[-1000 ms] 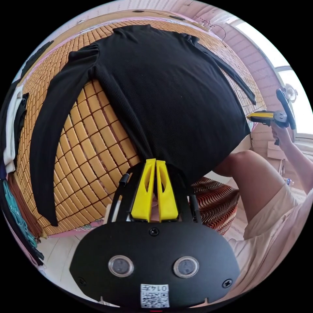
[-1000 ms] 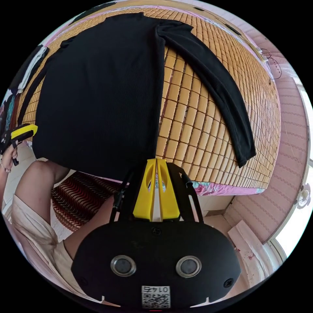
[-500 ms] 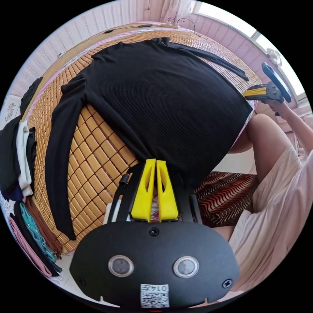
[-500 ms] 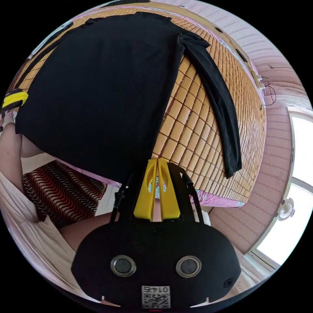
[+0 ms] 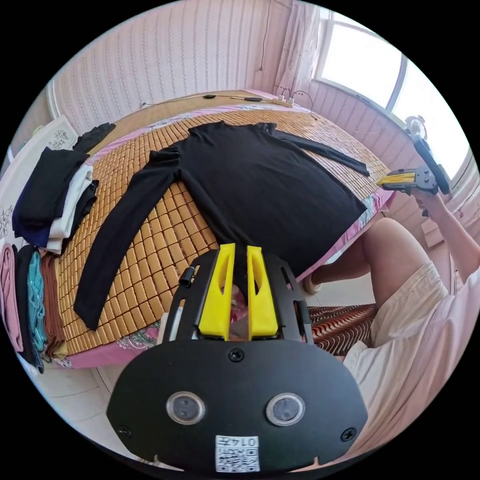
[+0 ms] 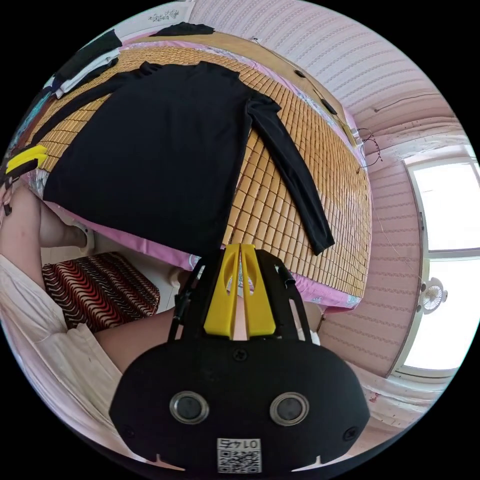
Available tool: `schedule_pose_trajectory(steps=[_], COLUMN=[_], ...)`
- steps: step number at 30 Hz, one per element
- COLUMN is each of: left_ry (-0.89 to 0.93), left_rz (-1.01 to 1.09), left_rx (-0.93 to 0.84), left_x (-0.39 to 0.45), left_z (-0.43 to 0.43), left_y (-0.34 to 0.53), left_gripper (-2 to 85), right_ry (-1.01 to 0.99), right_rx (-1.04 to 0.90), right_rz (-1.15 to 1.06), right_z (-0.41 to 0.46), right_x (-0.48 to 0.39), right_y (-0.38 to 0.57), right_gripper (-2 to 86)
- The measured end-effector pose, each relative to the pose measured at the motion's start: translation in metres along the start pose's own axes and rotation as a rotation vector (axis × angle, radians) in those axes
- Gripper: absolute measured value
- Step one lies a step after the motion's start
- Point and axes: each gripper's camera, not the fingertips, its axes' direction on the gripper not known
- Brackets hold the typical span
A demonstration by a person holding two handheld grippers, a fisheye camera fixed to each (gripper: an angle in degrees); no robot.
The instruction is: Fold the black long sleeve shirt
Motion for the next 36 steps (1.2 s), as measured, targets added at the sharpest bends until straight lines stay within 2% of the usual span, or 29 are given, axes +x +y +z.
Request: schedule_pose_trajectory(steps=[5,10,15,17,20,25,29,36], left_ry=[-0.107,-0.215,-0.281,-0.337,-0.297,-0.289,-0.281,-0.158], left_rz=[-0.144,-0.382,-0.649,-0.814,-0.986,-1.130,-1.148,-1.131], left_rx=[0.195,0.398,0.460,0.525,0.598,0.487,0.410,0.266], left_x=[-0.043,-0.112,-0.174,-0.195,-0.240,-0.288,-0.316,-0.356], left_z=[-0.049,-0.093,-0.112,-0.114,-0.133,-0.130,-0.137,-0.122], left_y=[0.030,0.056,0.117,0.164,0.197,0.222,0.231,0.228], left_gripper=[5.1,5.7,7.0,7.4,7.7,9.9,11.0,11.4], right_ry=[0.030,-0.040,-0.329,-0.403,-0.471,-0.492,-0.486,-0.416], right_rx=[0.094,0.149,0.116,0.135,0.183,0.263,0.304,0.193], right_rz=[-0.045,-0.148,-0.425,-0.500,-0.603,-0.772,-0.910,-1.067], right_z=[-0.032,-0.048,-0.063,-0.072,-0.086,-0.114,-0.132,-0.116], right_x=[-0.037,-0.083,-0.156,-0.178,-0.216,-0.292,-0.374,-0.502], right_y=[0.000,-0.018,-0.065,-0.084,-0.122,-0.193,-0.248,-0.305], right_gripper=[0.5,8.6,10.6,10.6,9.9,8.5,7.8,6.9])
